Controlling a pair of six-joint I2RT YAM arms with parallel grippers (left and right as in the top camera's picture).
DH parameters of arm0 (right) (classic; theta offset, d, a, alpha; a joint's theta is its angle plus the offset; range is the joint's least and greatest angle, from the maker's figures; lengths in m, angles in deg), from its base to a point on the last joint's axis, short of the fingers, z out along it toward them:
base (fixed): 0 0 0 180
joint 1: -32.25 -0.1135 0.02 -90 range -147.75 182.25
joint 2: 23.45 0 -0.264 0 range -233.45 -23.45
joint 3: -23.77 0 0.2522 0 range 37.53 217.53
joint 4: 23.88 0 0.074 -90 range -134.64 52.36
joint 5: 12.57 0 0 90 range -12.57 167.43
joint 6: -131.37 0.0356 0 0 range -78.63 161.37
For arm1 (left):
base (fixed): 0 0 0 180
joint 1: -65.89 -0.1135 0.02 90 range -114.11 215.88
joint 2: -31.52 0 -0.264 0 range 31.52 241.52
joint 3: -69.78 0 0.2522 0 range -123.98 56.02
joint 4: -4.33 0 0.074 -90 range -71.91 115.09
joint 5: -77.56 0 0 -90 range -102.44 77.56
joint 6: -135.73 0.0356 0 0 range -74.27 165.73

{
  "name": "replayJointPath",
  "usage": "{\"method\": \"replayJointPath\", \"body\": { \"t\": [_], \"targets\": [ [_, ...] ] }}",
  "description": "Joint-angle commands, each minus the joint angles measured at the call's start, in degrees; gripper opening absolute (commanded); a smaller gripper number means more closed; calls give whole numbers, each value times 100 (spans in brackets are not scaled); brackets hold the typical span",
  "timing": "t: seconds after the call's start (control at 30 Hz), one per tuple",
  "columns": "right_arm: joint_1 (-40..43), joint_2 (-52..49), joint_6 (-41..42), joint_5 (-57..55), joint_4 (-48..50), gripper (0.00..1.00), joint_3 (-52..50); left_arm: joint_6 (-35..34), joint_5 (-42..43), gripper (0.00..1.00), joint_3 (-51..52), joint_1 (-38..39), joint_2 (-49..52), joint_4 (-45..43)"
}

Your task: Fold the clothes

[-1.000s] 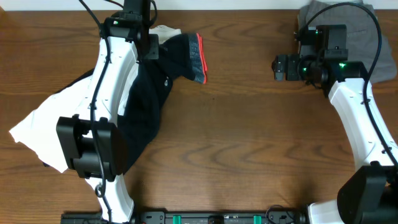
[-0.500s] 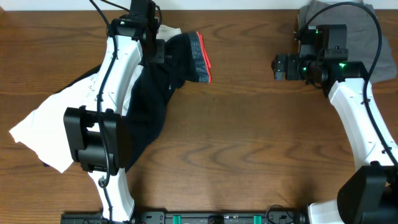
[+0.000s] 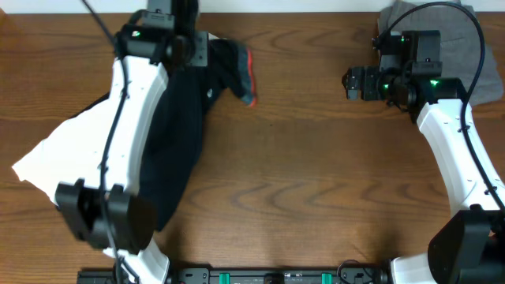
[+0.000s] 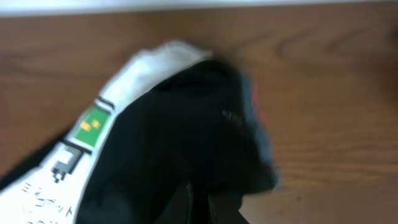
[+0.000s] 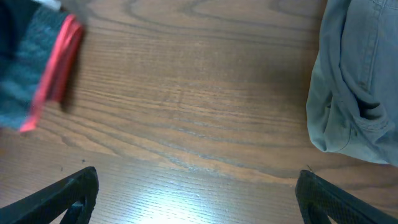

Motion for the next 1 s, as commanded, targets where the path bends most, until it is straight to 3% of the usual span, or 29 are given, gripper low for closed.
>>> {"method": "replayJointPath", "body": {
  "t": [0.0,0.43,0.97],
  "targets": [
    [-33,-35,90,50,-7,99,105,157,-129,6,-118,-13,-581,-282],
    [-120,-35,142,48,-15,99,105,190,-308,6,-118,-13,-1335,-1084],
    [-120,-35,142,48,-94,99,103,262,-2457,6,-118,-356,-1434,-1593]
  ]
}}
